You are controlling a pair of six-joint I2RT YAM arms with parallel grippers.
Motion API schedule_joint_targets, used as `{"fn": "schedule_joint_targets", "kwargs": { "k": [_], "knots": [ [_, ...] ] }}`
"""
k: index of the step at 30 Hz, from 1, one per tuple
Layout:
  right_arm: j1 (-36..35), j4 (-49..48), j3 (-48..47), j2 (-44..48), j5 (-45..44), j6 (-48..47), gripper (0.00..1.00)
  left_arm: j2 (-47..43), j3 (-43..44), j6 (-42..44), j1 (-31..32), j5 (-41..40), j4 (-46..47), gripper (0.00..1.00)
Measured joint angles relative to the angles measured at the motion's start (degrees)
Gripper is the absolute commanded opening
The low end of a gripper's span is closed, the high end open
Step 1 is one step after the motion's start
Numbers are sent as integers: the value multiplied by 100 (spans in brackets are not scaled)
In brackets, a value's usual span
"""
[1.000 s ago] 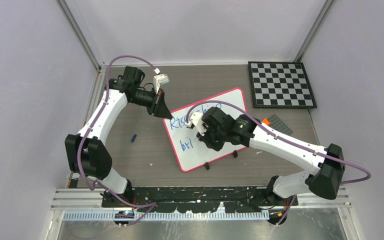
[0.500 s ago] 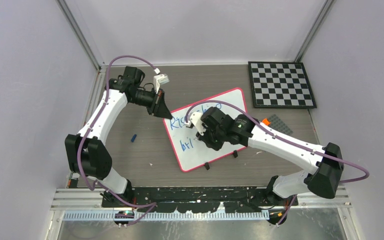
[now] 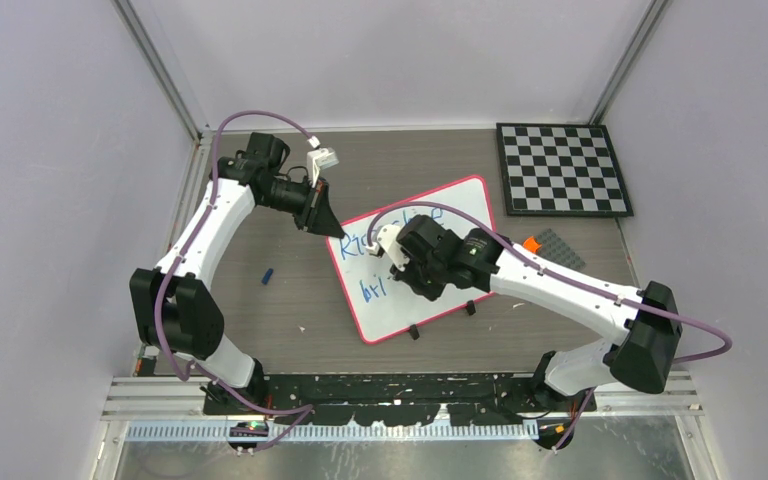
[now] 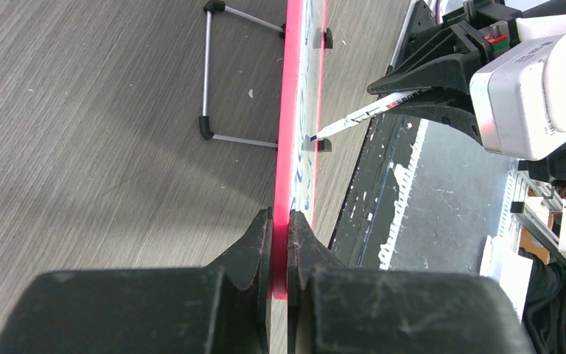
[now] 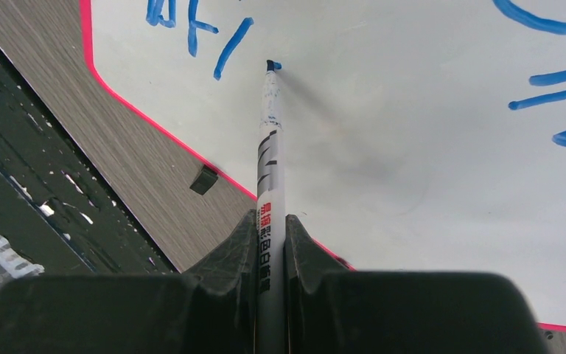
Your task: Write a sentence on the whiteboard
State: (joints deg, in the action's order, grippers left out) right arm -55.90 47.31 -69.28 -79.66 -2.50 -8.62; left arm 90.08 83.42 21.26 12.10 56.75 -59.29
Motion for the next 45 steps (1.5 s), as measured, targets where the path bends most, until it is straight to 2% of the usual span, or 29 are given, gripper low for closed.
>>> {"fn": "schedule_joint_targets", "kwargs": {
  "k": [23,45],
  "knots": [
    [-2,61,-44,-140,238,-26,0,0,-9,0,-2,2,24,0],
    [35,225,-133,-138,79,-70,0,0,-9,-2,0,4,22,0]
  ]
}}
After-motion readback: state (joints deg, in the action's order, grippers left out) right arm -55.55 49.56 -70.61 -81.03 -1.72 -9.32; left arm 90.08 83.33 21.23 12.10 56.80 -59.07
